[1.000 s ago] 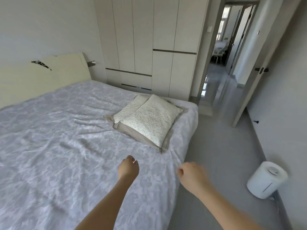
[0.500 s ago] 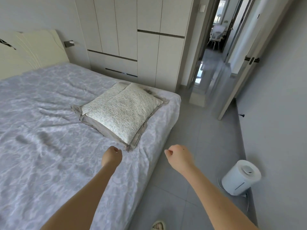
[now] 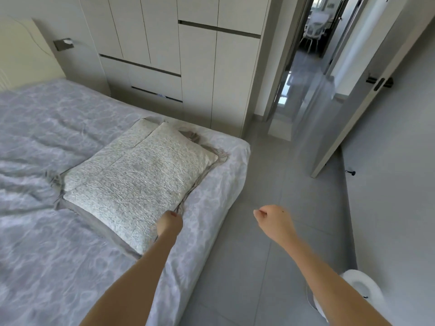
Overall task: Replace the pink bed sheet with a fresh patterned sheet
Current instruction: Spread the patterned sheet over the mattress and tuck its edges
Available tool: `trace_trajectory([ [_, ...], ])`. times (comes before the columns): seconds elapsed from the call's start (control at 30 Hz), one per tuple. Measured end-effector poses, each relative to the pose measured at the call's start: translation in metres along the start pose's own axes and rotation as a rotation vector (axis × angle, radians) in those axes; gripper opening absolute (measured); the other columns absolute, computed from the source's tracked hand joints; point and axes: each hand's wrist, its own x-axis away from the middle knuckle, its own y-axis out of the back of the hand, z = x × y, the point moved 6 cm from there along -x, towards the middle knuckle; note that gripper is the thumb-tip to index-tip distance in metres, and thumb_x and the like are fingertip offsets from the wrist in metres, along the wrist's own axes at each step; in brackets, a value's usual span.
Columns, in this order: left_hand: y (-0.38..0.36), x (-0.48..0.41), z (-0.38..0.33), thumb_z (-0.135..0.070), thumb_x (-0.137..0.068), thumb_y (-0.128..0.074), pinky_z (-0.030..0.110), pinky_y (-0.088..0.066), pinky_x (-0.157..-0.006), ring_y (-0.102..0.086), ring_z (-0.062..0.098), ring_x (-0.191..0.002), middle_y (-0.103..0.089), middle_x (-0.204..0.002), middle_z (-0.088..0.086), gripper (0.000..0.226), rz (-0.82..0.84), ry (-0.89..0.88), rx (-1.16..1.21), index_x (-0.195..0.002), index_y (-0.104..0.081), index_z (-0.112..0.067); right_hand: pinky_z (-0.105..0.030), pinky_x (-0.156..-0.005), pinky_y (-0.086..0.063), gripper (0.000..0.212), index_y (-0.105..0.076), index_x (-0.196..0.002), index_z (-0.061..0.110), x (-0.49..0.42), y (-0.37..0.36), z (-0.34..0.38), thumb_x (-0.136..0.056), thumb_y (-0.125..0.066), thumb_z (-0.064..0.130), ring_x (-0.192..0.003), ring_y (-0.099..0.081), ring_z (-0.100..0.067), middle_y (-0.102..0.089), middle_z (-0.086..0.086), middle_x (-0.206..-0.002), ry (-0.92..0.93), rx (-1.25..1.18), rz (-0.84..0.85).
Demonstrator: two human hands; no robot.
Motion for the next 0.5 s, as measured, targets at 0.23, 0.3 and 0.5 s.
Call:
trace_trajectory([
  [0.23,-0.088,-0.126,-0.121,-0.019,-0.095,-0.048,0.025,-0.038,-0.052,-0.052,0.018,-0.065,-0.059,-0.082,0.006,0.022,-0.015,0.018,0.027,-0.109,-0.060,-0.007,-0.029,-0.050,-0.025,0.047,-0.028,-0.054,0.016,-0.210,-0.004,-0.065,-0.097,-0.045,0.024,-0.062,-0.058,-0.028,-0.034,-0.002,-0.051,-0.015,-0.013,0.137],
  [0.3,-0.107,-0.166,-0.155,-0.020,-0.094,-0.049,0.027,-0.039,-0.056,-0.054,0.021,-0.069,-0.061,-0.082,0.007,0.020,-0.048,0.038,0.044,-0.105,-0.060,-0.007,-0.028,-0.049,-0.023,0.047,-0.028,-0.054,0.016,-0.274,0.001,-0.071,-0.097,-0.045,0.025,-0.049,-0.039,-0.018,-0.034,0.000,-0.051,0.011,-0.011,0.151],
  [0.5,-0.136,-0.261,-0.212,-0.025,-0.095,-0.049,0.027,-0.036,-0.053,-0.049,0.017,-0.060,-0.053,-0.067,0.003,0.020,-0.166,0.218,0.033,-0.081,-0.053,-0.011,-0.025,-0.049,-0.022,0.044,-0.028,-0.058,0.018,-0.460,-0.010,-0.057,-0.095,-0.048,0.030,-0.049,-0.027,-0.009,-0.031,0.005,-0.055,0.140,-0.079,0.296],
])
